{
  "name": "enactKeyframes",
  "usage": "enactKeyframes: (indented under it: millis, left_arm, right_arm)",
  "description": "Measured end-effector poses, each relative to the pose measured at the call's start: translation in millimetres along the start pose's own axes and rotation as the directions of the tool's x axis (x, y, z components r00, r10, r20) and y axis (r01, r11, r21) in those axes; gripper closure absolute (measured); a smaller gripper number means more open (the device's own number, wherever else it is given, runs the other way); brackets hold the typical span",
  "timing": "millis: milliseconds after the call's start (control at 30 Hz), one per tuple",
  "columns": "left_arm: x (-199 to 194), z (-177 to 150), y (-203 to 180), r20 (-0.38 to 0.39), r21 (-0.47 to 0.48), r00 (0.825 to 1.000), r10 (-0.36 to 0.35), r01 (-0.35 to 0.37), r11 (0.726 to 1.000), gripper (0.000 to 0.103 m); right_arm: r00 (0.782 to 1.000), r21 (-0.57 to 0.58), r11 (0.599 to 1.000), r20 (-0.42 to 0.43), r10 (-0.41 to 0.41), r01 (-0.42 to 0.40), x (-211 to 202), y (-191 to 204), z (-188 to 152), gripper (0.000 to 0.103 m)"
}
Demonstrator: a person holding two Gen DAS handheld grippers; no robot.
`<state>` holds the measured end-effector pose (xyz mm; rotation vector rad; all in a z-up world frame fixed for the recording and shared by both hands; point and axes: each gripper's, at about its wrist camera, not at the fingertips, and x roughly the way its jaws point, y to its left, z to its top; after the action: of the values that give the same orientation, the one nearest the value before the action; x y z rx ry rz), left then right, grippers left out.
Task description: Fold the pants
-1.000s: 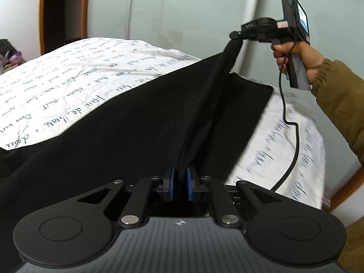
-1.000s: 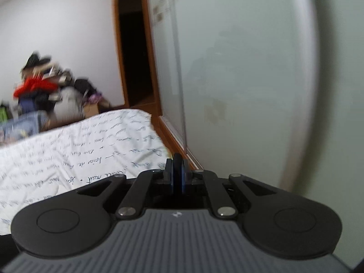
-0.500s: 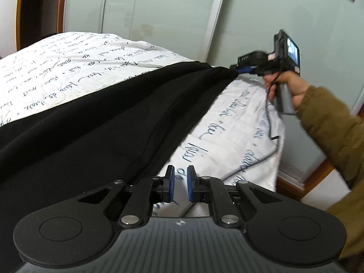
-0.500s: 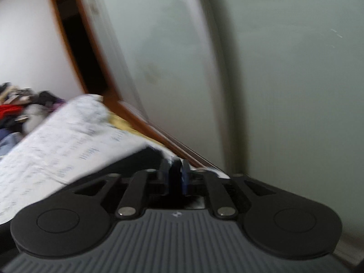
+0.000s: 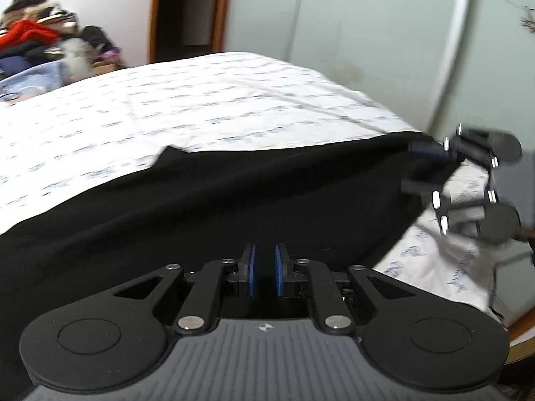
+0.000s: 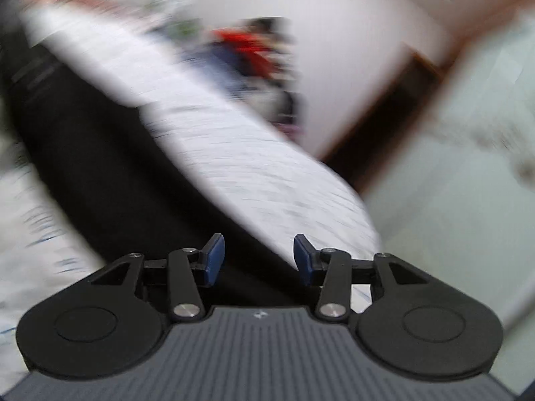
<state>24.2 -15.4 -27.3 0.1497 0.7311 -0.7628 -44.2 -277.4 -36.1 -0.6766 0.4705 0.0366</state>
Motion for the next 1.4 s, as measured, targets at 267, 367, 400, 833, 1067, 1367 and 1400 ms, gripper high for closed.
enactKeyframes:
  millis: [267,367,400,833,1067,1367,1400]
  left_arm:
    - [-6.2,-4.7,24.0,-0.002,-0.048,0.997,0.078,-0.078,0.996,0.089]
    - [-5.2,-5.6,23.9,0.002,-0.048,0.997,0.074,-0.074,0.996,0.089]
    - [-4.8,-6.4,23.2,0.004,-0.047,0.998,0.069,-0.068,0.997,0.089]
    - [6.5,-1.4,7.6,0.002,-0.023,1.0,0.03,-0.03,0.999,0.089]
    - [32.1,7.4,-9.6,-0.03,0.027,1.0,0.007,-0.006,1.0,0.089]
    - [52.2,19.4,-40.9,-0.043,0.104,0.997,-0.068,0.072,0.992,0.089]
    - [55.7,20.8,-47.4,-0.046,0.124,0.996,-0.075,0.08,0.989,0.089]
  right_arm:
    - [0.962,-0.052,0.963,0.047,0.267,-0.265,21.6,53.7,29.0,0.065]
    - [0.946,-0.058,0.948,0.075,0.316,-0.312,3.6,67.7,37.1,0.066]
    - [0.942,-0.07,0.944,0.079,0.327,-0.322,2.9,70.8,40.0,0.066]
    - [0.904,-0.069,0.904,0.043,0.425,-0.421,-7.6,92.0,43.9,0.099]
    - [0.873,0.031,0.873,0.044,0.486,-0.487,-24.4,81.5,29.5,0.098]
    - [0.993,0.03,0.999,-0.119,0.028,-0.025,-38.0,1.8,-11.6,0.085]
    - [0.988,-0.013,1.0,-0.157,0.001,-0.003,-37.4,-1.6,-17.4,0.084]
